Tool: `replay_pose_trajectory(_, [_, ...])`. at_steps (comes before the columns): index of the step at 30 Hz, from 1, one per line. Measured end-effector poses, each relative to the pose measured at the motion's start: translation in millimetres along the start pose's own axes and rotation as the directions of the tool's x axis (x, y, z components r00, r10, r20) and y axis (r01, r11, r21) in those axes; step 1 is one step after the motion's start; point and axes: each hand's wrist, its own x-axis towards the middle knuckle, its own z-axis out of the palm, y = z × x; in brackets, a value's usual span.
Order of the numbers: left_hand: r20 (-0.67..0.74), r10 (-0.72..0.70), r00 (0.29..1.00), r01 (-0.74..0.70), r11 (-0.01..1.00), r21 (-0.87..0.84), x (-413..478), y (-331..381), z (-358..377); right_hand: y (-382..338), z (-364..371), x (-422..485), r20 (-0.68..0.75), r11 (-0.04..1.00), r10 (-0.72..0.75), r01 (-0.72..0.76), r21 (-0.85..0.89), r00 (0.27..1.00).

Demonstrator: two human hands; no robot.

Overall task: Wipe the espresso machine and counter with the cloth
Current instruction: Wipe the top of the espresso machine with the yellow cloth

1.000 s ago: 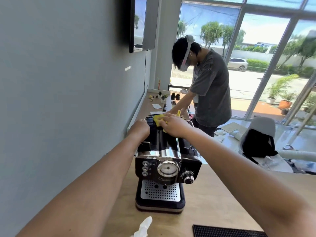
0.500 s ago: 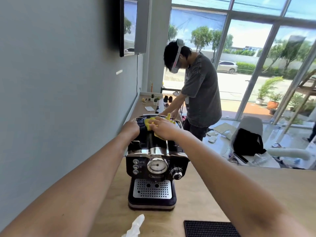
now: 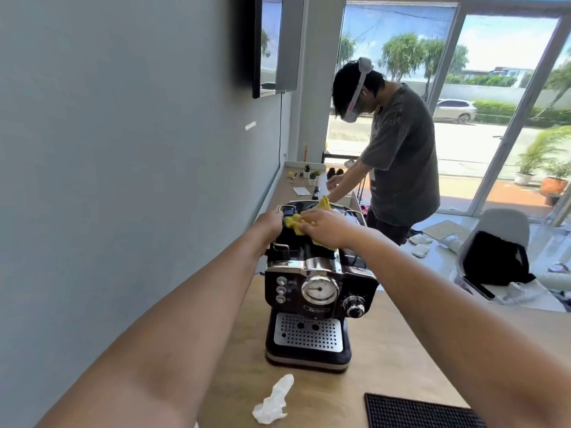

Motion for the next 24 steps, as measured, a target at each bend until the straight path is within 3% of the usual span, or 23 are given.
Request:
replay_pose_trajectory(5, [0.008, 0.011, 1.000, -0.011, 1.000, 0.024, 2.2, 0.1, 1.1, -21.2, 5.3, -9.5, 0.101, 0.987, -0.150, 0.143, 0.075, 0.984])
replay_pose_trajectory(8, [0.000, 0.023, 1.000, -0.023, 0.998, 0.051, 5.6, 0.0, 3.0, 1.3, -1.5, -26.1, 0.146, 0.981, -0.145, 0.123, 0.148, 0.979])
replay_pose_trajectory(11, [-0.013, 0.038, 0.999, -0.037, 0.997, 0.075, 8.2, -0.7, 4.2, 25.1, -12.5, -28.7, 0.096, 0.976, -0.045, 0.023, 0.216, 0.994])
replay_pose_trajectory(14, [-0.031, 0.037, 0.999, -0.035, 0.997, 0.074, 7.7, -1.5, 5.3, 18.9, -7.2, -17.4, 0.014, 0.991, 0.005, -0.007, 0.137, 1.000])
replay_pose_trajectory(18, [-0.040, 0.046, 0.998, -0.042, 0.994, 0.099, 5.5, -1.5, 4.7, -8.1, 9.7, -20.5, -0.020, 0.998, -0.062, 0.063, 0.023, 0.998])
replay_pose_trajectory(24, [-0.063, 0.048, 0.997, -0.041, 0.994, 0.104, 5.5, -1.2, 6.7, 7.5, 10.8, -72.8, 0.010, 0.972, -0.194, 0.191, 0.138, 0.981])
